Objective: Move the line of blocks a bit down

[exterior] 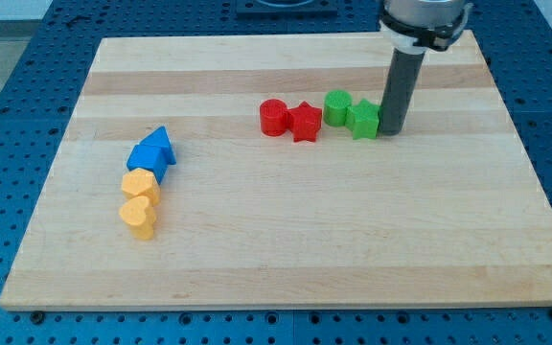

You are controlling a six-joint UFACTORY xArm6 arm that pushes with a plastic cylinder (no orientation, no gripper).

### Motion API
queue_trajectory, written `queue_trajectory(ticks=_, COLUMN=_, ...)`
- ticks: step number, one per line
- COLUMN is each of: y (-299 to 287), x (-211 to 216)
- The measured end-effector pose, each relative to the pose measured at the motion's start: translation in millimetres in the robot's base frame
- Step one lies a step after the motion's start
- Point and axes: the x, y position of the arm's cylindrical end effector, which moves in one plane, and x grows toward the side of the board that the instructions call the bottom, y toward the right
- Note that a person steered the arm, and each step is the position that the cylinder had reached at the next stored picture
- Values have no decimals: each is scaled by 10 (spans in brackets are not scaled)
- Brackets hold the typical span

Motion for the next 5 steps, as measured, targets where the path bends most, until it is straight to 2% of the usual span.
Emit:
queue_trajectory(ticks=1, y=-5, x=0)
queue_trajectory(ticks=2, y=386, x=-295)
queue_trajectory(ticks=3, y=352, x=-651)
queue_trajectory(ticks=4, y=-20, x=-714)
queue_trajectory(ticks=5, y=-398, x=-578)
